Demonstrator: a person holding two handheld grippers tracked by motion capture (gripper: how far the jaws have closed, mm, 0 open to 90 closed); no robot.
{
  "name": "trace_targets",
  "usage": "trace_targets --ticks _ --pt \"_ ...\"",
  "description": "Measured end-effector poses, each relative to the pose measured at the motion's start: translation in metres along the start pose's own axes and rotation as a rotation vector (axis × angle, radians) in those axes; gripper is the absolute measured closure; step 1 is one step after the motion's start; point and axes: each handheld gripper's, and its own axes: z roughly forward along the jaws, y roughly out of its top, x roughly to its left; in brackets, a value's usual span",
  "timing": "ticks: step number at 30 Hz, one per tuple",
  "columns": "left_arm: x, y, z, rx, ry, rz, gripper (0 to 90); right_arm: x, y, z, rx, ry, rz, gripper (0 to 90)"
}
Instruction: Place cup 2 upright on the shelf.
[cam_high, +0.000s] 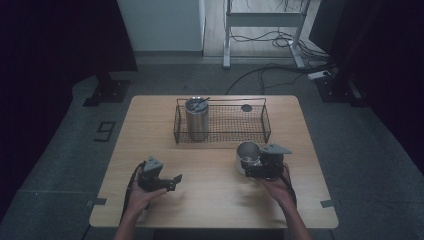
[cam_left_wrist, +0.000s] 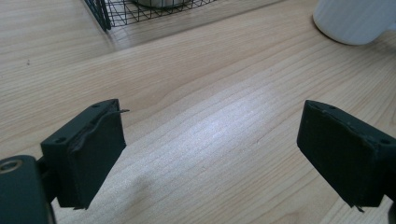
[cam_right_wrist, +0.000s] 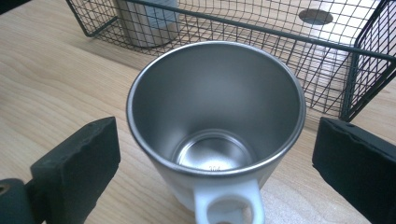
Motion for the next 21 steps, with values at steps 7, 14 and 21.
trace_targets --ticks 7,14,21 --pt "0.005 -0.001 0.000 -0.005 -0.012 -0.023 8.7 0.000 0.003 0.006 0.019 0.001 -0.016 0.0" --pt "0.005 -0.001 -0.001 -0.005 -0.014 -0.022 8.8 0.001 0.008 0.013 0.039 -0.022 -0.022 0.0" --pt "0.007 -0.002 -0.002 -0.006 -0.011 -0.028 8.8 0.002 0.012 0.022 0.078 -0.027 -0.044 0.0"
